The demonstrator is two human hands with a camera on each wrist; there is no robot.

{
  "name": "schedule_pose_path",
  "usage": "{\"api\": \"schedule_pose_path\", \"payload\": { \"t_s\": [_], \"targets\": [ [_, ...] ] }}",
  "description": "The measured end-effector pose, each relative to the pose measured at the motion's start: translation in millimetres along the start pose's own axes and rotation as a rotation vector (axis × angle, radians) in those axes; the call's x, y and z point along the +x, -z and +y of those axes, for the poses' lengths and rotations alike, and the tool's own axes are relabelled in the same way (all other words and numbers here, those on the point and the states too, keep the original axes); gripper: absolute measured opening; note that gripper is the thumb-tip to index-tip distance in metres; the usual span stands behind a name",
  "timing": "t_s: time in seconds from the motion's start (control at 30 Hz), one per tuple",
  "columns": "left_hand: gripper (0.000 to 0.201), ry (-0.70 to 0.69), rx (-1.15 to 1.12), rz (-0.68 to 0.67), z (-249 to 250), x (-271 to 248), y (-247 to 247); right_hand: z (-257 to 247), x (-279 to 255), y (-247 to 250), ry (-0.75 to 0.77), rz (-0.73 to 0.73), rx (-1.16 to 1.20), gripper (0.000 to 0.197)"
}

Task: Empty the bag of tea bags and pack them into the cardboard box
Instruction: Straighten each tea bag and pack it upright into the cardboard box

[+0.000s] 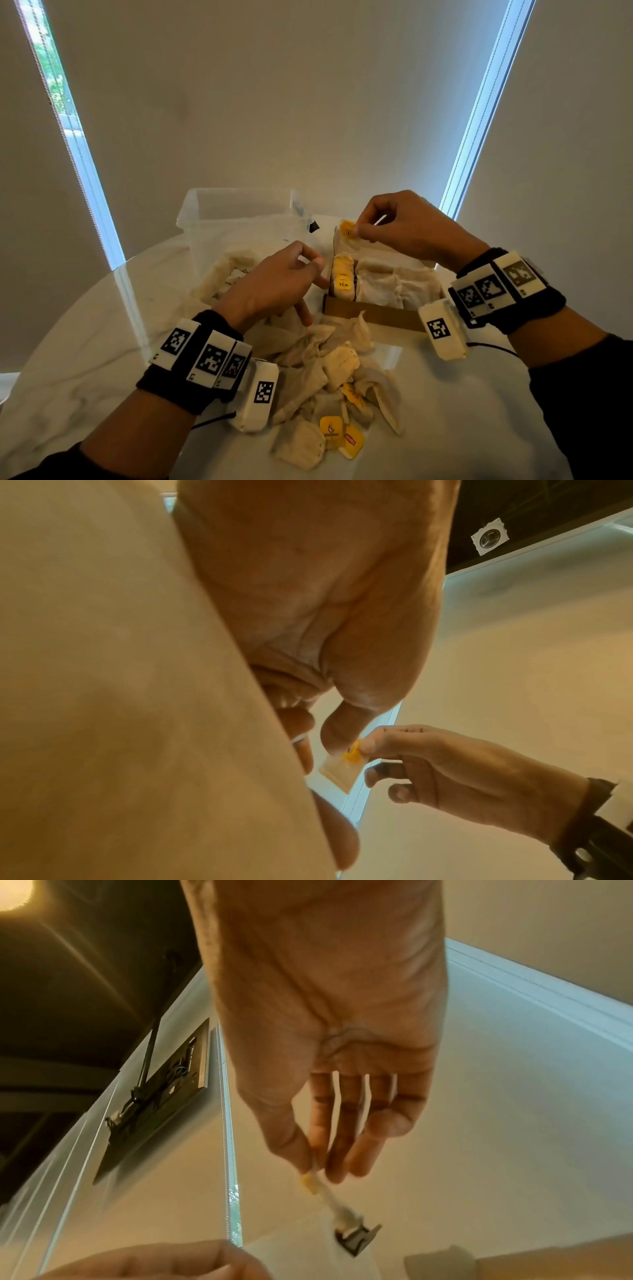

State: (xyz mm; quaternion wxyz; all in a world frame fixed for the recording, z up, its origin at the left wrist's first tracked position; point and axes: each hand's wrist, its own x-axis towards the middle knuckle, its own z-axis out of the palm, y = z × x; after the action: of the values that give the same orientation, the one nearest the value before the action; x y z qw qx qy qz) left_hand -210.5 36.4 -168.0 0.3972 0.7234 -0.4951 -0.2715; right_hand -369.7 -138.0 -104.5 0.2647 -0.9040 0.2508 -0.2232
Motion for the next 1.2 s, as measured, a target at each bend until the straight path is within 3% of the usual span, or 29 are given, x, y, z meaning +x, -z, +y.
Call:
{"api": "schedule_pose_path", "payload": {
  "t_s": [0.23,0.57,0.73,0.93,1.1,1.2],
  "targets": [
    [0.032,-0.029,0.181,-0.072,-5.7,-0.8,-0.4,12.6,-3.2,-9.7,-0.066,-0.186,-0.029,0.019],
    [0.033,-0.059,0.243,-0.128,-9.3,2.7,0.3,30.1,3.8,-28.0,-0.111,-0.426,-0.161,0.022],
    [0.032,-0.032,0.242,-0.102,-11.4,5.1,-1.3,42.1,10.6,-44.0,-0.108,-0.379,-0.402,0.028],
    [0.031,-0.02,0.237,-0.089,-12.5,4.5,-1.4,39.3,9.5,-41.2,-0.049,-0.236,-0.402,0.033],
    [0.031,-0.012,0.235,-0.084,-11.5,4.3,-1.9,31.7,2.2,-51.2,-0.005,-0.311,-0.509,0.026],
    [0.031,-0.014,0.217,-0.088,-10.7,1.8,-1.2,32.2,5.6,-62.1,-0.022,-0.278,-0.634,0.021]
  ]
}}
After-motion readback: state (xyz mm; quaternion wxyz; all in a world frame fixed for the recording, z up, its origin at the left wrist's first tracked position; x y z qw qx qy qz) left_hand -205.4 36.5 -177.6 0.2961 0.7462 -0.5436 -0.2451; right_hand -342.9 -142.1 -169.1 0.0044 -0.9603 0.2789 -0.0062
